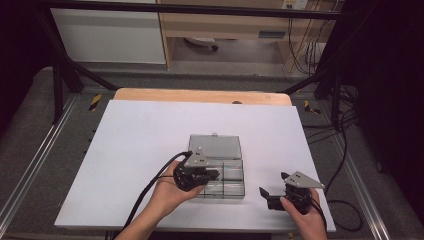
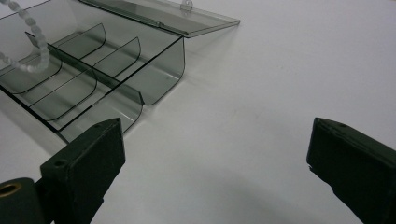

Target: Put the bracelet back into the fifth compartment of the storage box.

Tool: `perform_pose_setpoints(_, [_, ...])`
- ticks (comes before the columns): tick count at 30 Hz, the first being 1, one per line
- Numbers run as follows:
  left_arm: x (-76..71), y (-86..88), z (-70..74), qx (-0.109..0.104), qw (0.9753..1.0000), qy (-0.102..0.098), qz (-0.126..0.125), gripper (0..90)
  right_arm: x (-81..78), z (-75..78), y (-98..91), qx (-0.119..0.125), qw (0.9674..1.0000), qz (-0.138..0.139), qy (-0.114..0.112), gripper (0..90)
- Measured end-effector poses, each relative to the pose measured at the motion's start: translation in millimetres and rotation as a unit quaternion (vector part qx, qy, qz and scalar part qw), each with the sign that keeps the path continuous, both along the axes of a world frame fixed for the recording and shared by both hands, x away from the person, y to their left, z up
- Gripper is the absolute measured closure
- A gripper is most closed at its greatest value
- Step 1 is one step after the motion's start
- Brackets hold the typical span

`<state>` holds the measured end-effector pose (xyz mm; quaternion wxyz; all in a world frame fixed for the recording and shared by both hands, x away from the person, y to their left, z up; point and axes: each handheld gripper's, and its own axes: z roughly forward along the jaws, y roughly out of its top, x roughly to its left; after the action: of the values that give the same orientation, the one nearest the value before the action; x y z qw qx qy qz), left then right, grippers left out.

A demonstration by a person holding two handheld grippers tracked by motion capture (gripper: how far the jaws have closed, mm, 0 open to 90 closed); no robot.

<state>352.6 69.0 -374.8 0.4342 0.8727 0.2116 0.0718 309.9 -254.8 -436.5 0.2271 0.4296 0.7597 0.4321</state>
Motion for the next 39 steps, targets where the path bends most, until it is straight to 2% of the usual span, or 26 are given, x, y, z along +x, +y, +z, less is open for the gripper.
perform_pose_setpoints(4, [-3.7, -4.8, -5.7, 0.007, 0.9999, 0.003, -0.009, 87.5, 0.1, 0.0, -0.1, 0.0, 1.0, 0.0, 0.0, 4.8])
perform_pose_setpoints(14, [-4.7, -9.1, -19.5, 0.022, 0.9996, 0.015, -0.013, 87.5, 0.0, 0.1, 0.2, -0.002, 1.0, 0.002, 0.0, 4.8])
perform_pose_setpoints(15, [-4.2, -9.5, -20.8, 0.02, 0.9996, 0.016, -0.01, 87.5, -0.1, 0.1, 0.2, -0.002, 1.0, 0.001, 0.0, 4.8])
perform_pose_setpoints(20, [4.1, -8.4, -26.3, 0.036, 0.9992, 0.013, 0.002, 87.4, 0.1, -0.1, 0.1, -0.003, 1.0, 0.002, -0.001, 4.8])
perform_pose_setpoints(27, [13.4, -11.7, -37.9, 0.068, 0.9975, 0.002, 0.019, 87.3, 0.1, -0.2, 0.2, -0.003, 1.0, 0.003, -0.001, 4.7])
perform_pose_setpoints(33, [15.7, -14.6, -42.8, 0.072, 0.9972, 0.005, 0.022, 87.1, 0.3, -0.3, 0.1, -0.003, 1.0, 0.003, 0.0, 4.7])
perform_pose_setpoints(36, [14.3, -14.2, -43.8, 0.067, 0.9975, 0.005, 0.023, 86.7, 0.2, -0.4, 0.1, -0.003, 1.0, 0.004, 0.0, 4.7])
perform_pose_setpoints(39, [12.8, -11.6, -41.5, 0.06, 0.9977, 0.0, 0.031, 79.0, 0.2, -0.4, -0.1, -0.002, 1.0, 0.004, 0.0, 4.6])
